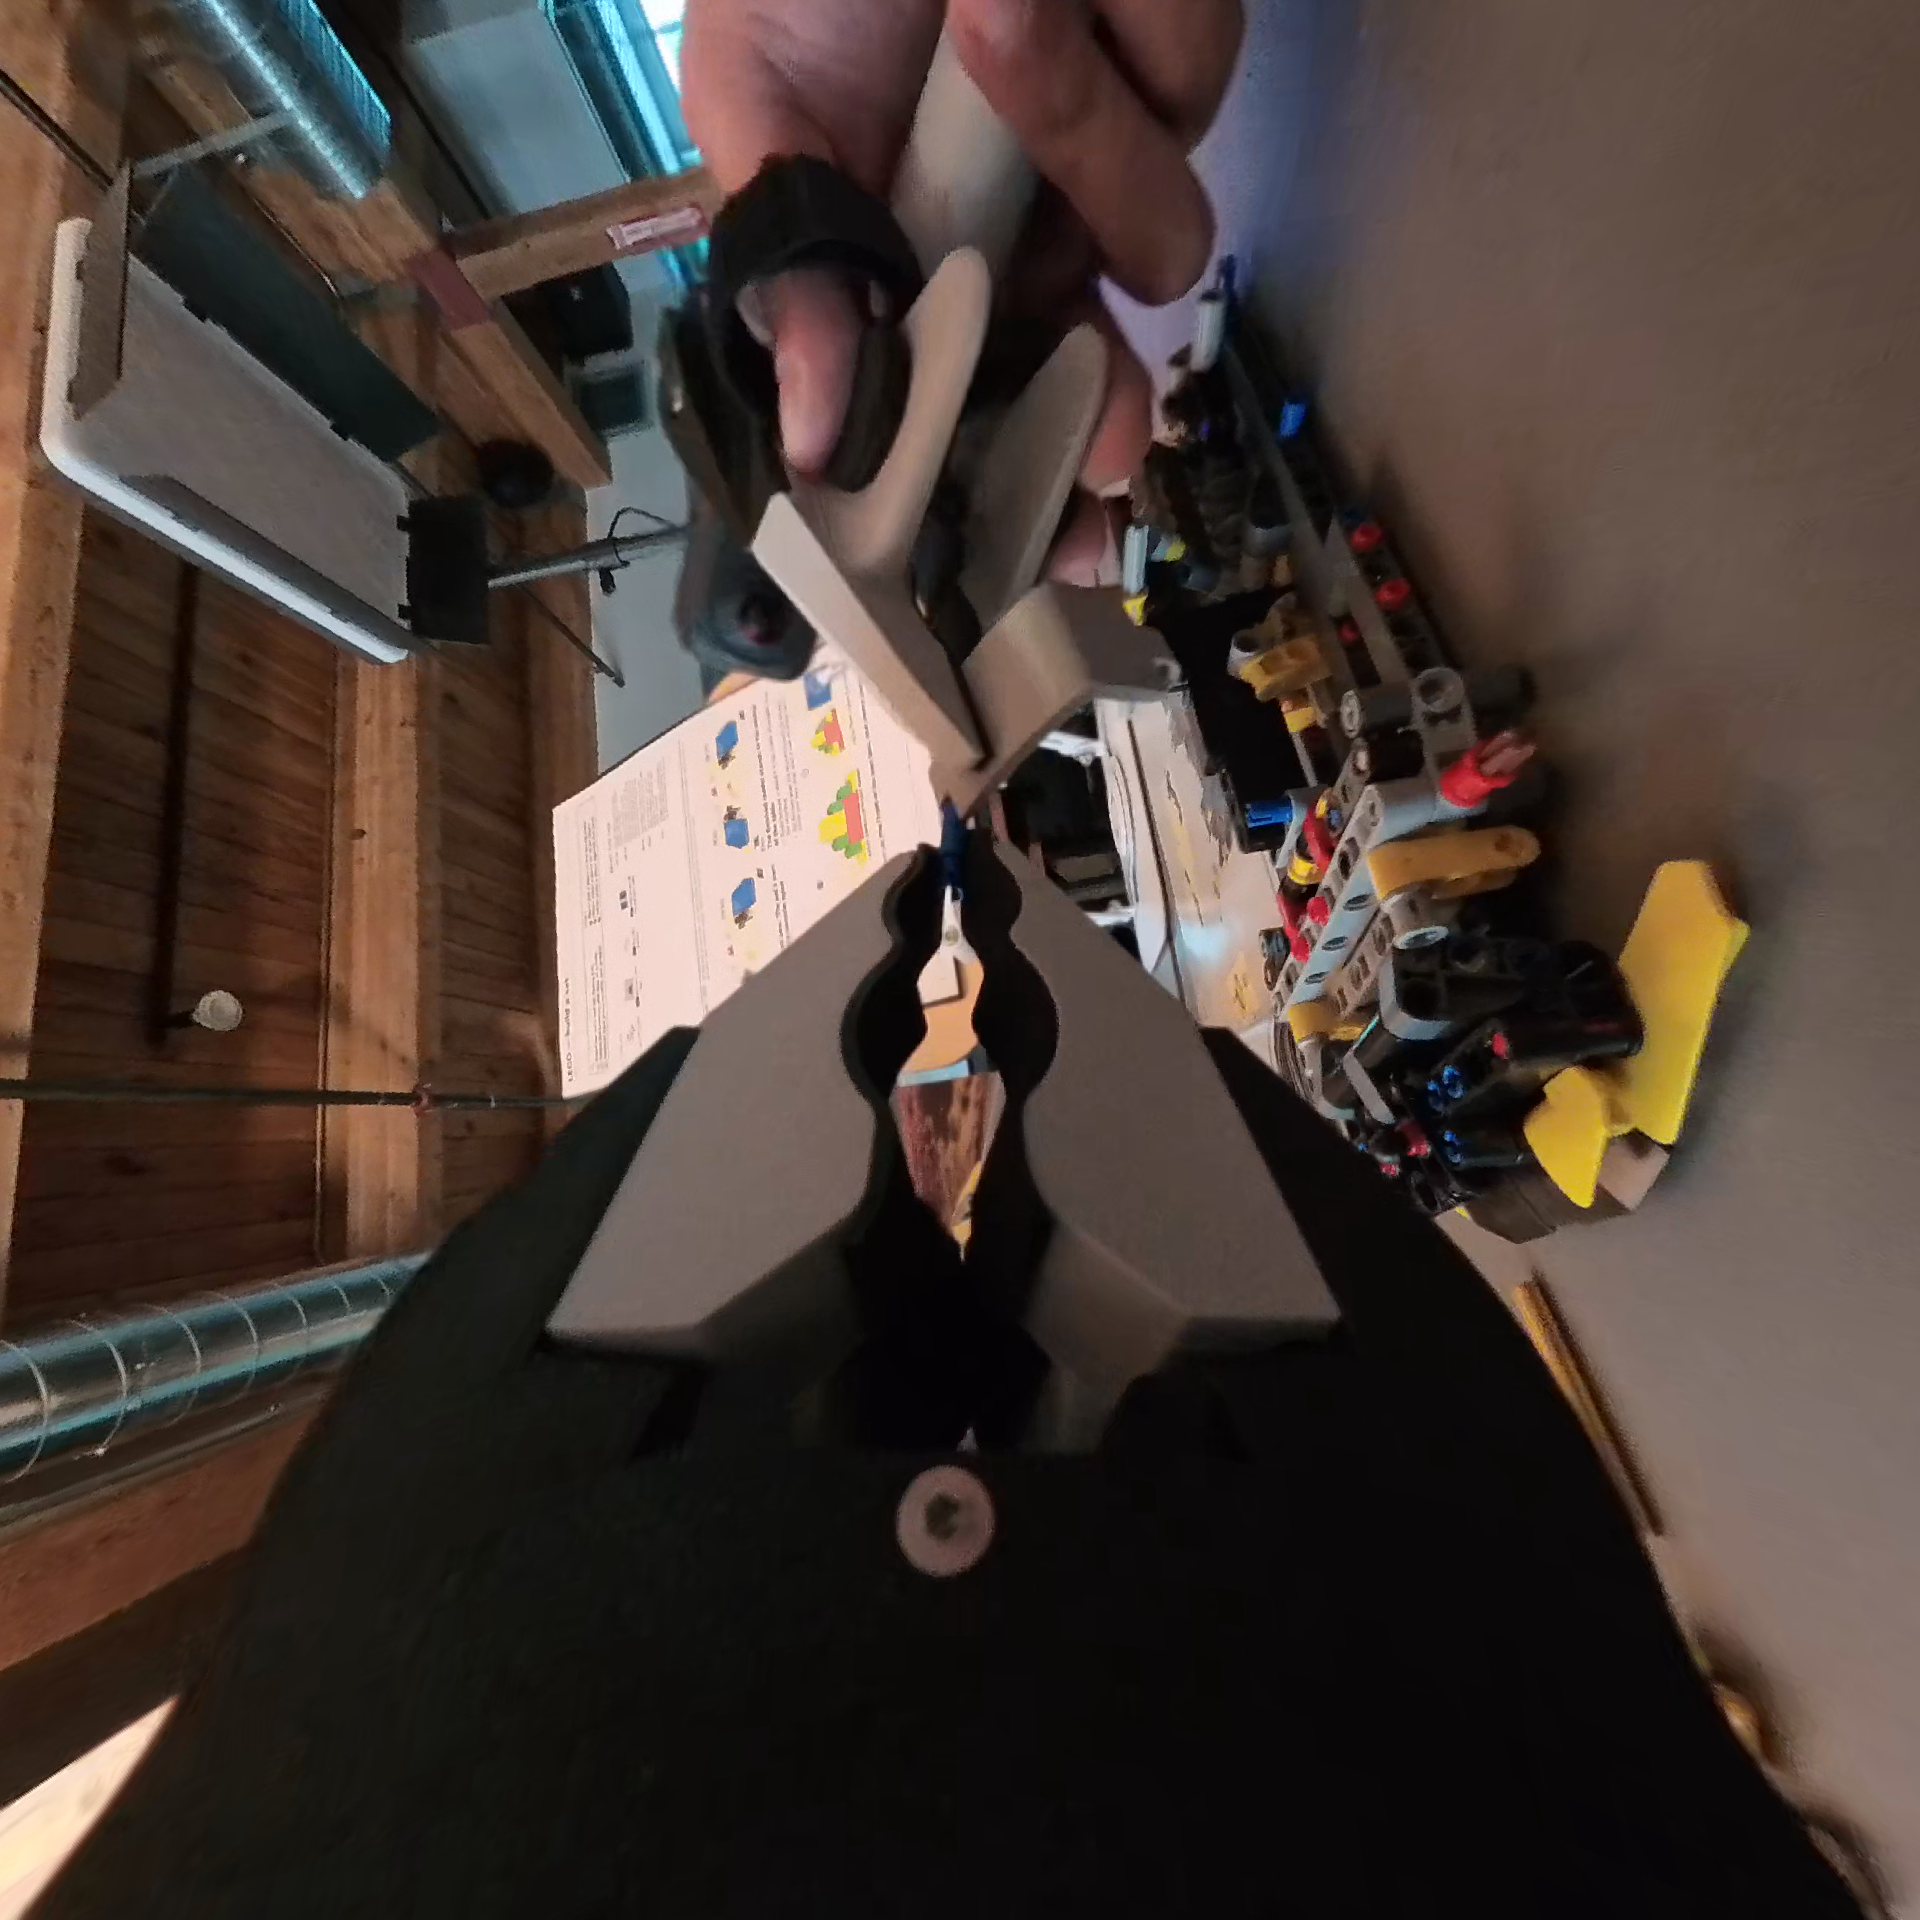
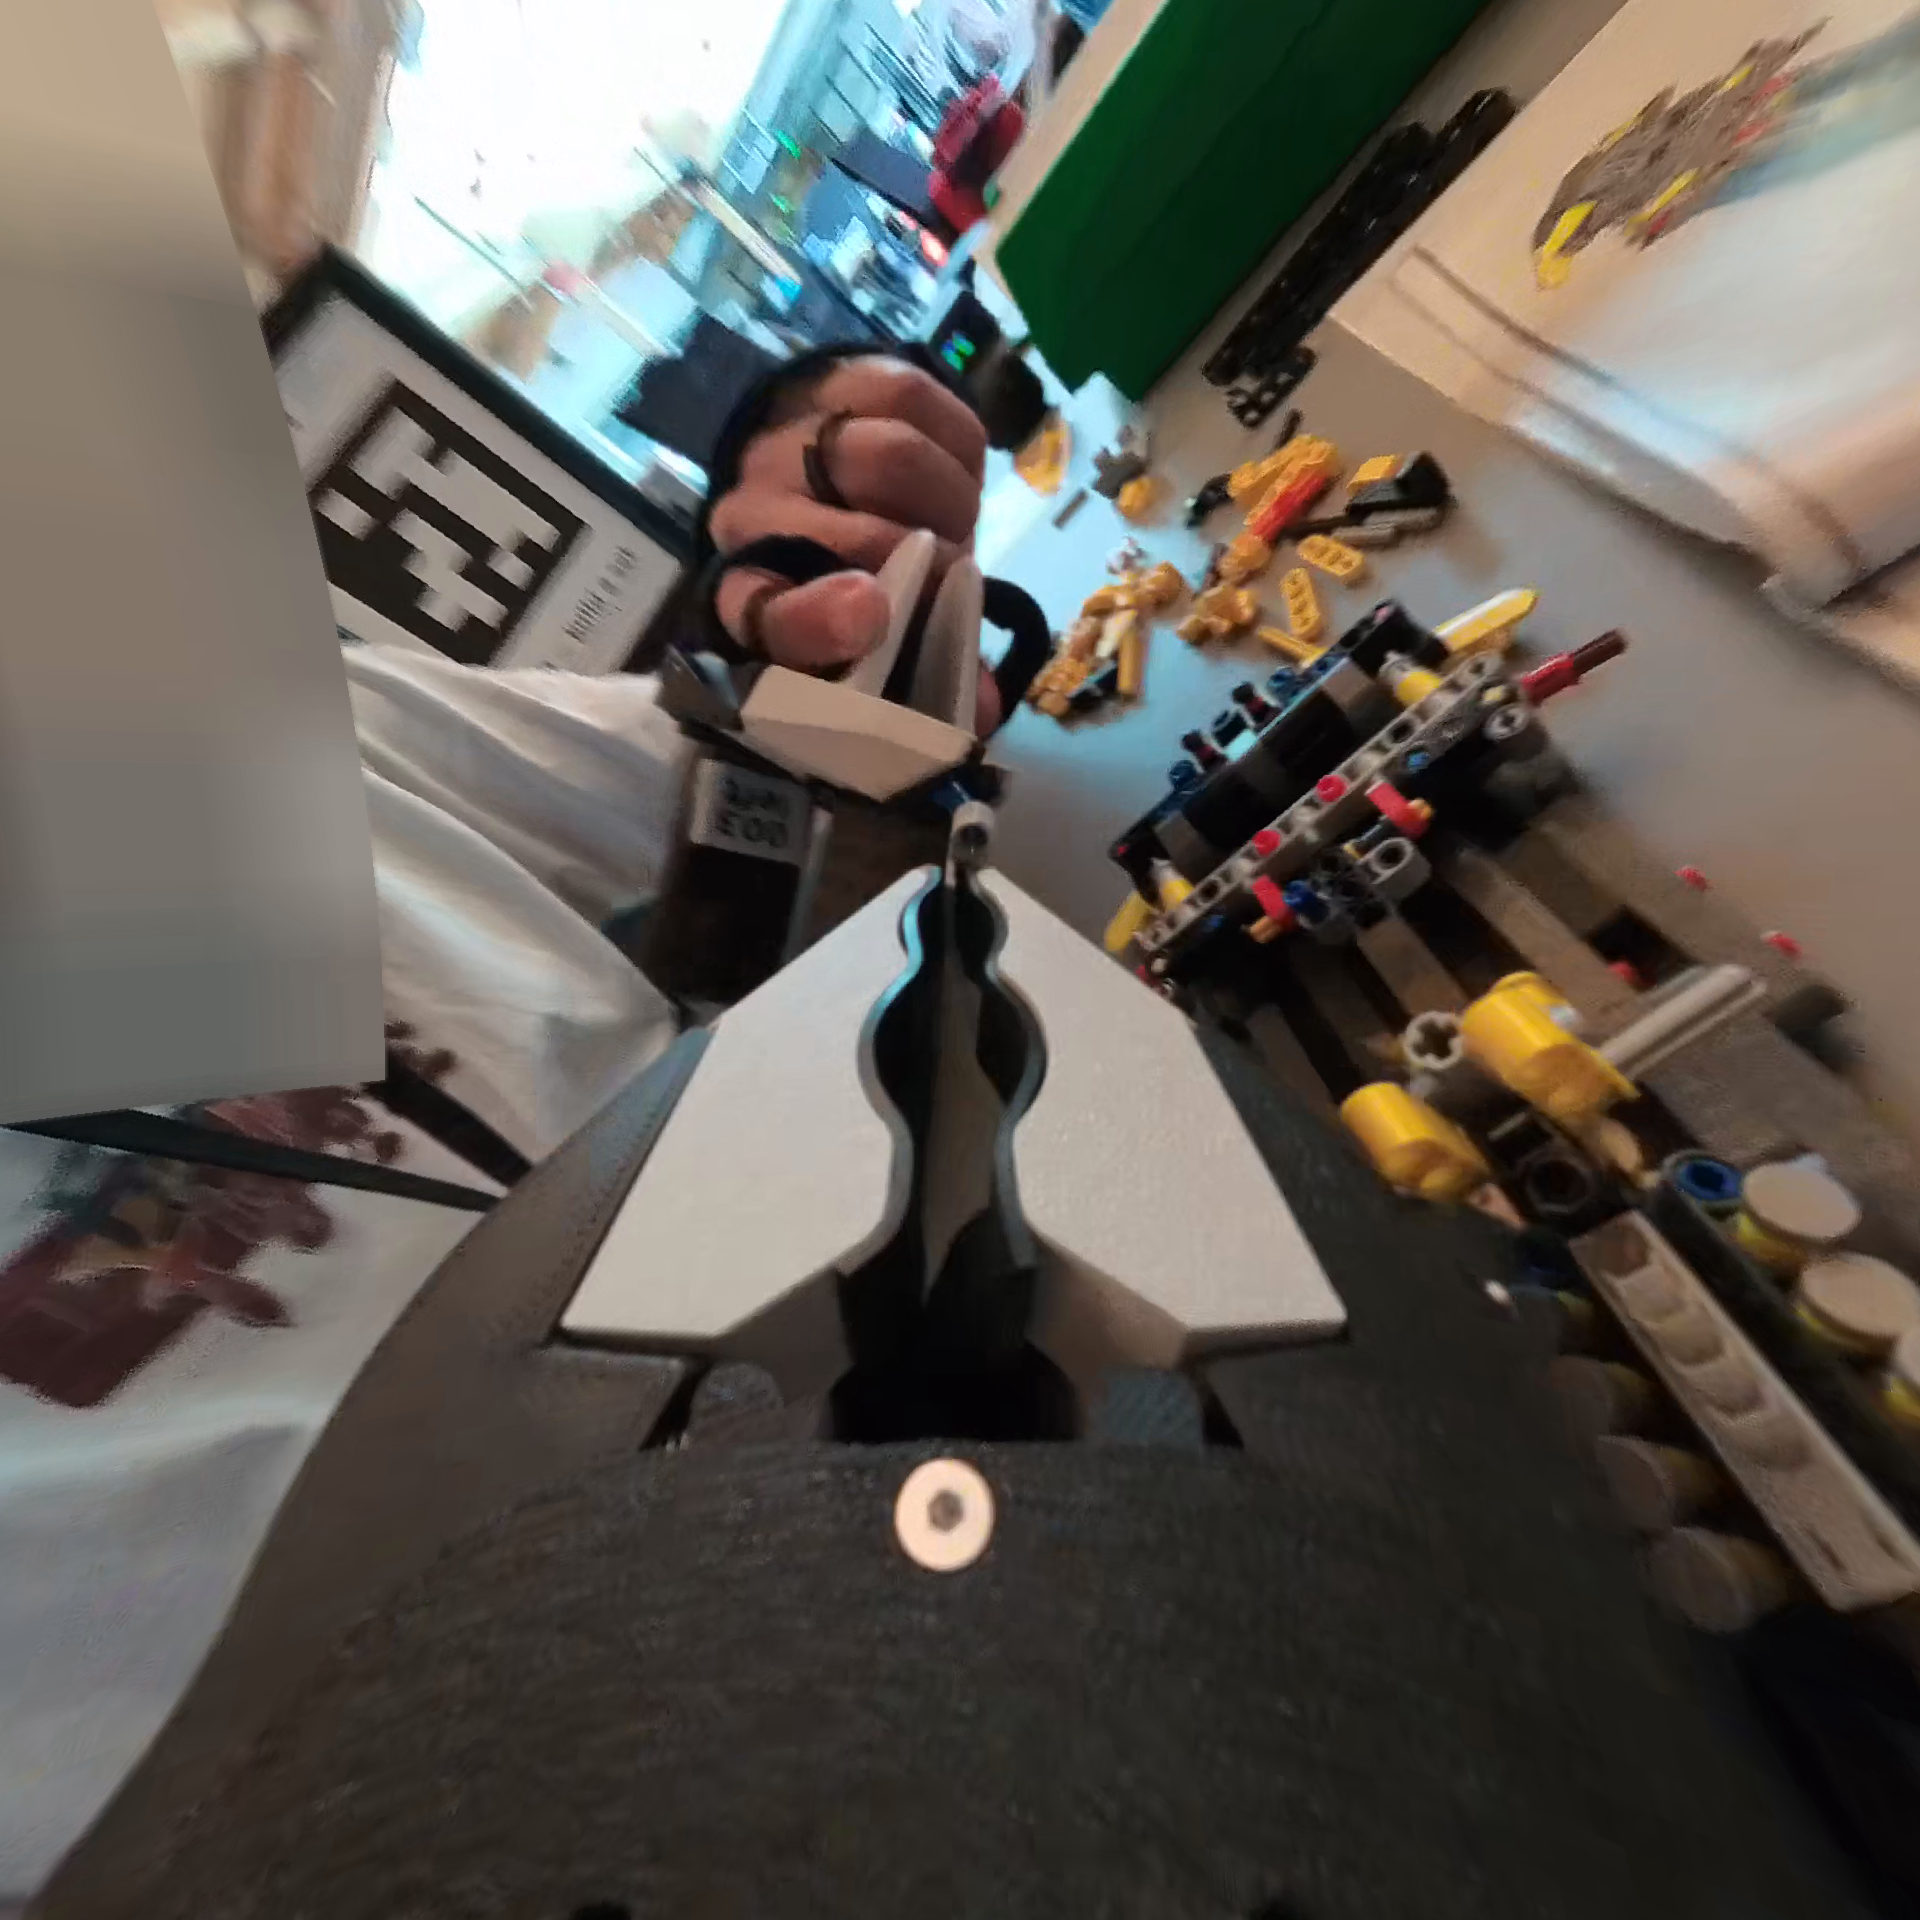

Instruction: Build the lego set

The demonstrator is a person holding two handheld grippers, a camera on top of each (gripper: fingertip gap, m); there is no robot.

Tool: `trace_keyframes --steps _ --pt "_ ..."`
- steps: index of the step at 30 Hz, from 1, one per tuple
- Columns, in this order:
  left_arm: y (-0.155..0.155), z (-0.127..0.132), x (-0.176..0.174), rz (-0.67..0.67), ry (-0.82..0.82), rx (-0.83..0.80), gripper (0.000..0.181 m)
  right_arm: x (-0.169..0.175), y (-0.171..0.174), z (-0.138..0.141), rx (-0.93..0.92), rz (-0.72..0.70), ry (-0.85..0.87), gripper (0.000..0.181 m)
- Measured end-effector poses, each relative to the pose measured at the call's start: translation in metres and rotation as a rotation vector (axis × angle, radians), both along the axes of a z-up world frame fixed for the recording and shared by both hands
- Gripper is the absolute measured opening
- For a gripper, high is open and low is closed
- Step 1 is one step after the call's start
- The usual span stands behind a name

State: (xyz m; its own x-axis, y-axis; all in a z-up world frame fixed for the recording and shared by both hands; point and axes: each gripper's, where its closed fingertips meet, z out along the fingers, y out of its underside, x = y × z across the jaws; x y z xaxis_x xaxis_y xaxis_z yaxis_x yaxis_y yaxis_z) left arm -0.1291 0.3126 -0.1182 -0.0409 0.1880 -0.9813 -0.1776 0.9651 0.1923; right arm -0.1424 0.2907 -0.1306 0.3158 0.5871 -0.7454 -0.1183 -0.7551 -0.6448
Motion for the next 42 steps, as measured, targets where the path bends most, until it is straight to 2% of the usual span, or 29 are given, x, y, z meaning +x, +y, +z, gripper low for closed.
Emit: trace_keyframes --steps 1,5,9,12,16,20,23,27,31,37,40,42 --pt "-0.001 -0.001 -0.001 -0.007 0.011 0.006 0.002 0.000 0.000 -0.003 0.048 -0.005 -0.075 0.001" --pt "-0.007 -0.001 -0.005 -0.050 0.014 0.036 0.002 -0.003 -0.004 -0.007 0.261 0.021 -0.318 0.001" --pt "-0.010 -0.018 -0.007 -0.074 0.064 0.063 0.002 -0.003 -0.007 -0.025 0.295 0.071 -0.438 0.002" --pt "-0.009 -0.014 -0.008 -0.072 0.051 -0.041 0.002 -0.005 -0.006 -0.018 0.382 0.049 -0.416 0.001" --pt "-0.011 -0.017 -0.009 -0.093 0.079 -0.100 0.001 -0.004 -0.006 -0.024 0.491 0.057 -0.548 0.001" --pt "-0.013 -0.012 -0.008 -0.107 0.068 -0.154 0.001 -0.001 -0.004 -0.018 0.660 0.048 -0.620 0.001" --pt "-0.015 -0.020 -0.006 -0.114 0.104 -0.156 0.001 0.001 -0.005 -0.026 0.728 0.069 -0.716 0.002" --pt "-0.021 -0.025 -0.007 -0.135 0.153 -0.241 0.002 0.003 -0.008 -0.030 0.843 0.113 -0.838 0.002" --pt "-0.022 -0.038 -0.005 -0.130 0.221 -0.289 0.002 0.006 -0.009 -0.042 0.842 0.156 -0.907 0.002" --pt "-0.017 -0.037 -0.004 -0.100 0.231 -0.387 0.002 0.007 -0.006 -0.040 0.705 0.067 -0.845 0.002" --pt "-0.018 -0.023 -0.004 -0.114 0.180 -0.479 0.002 0.004 -0.005 -0.024 0.621 -0.023 -0.641 0.002" --pt "-0.018 -0.022 -0.003 -0.115 0.178 -0.513 0.002 0.004 -0.005 -0.023 0.586 -0.033 -0.609 0.002"
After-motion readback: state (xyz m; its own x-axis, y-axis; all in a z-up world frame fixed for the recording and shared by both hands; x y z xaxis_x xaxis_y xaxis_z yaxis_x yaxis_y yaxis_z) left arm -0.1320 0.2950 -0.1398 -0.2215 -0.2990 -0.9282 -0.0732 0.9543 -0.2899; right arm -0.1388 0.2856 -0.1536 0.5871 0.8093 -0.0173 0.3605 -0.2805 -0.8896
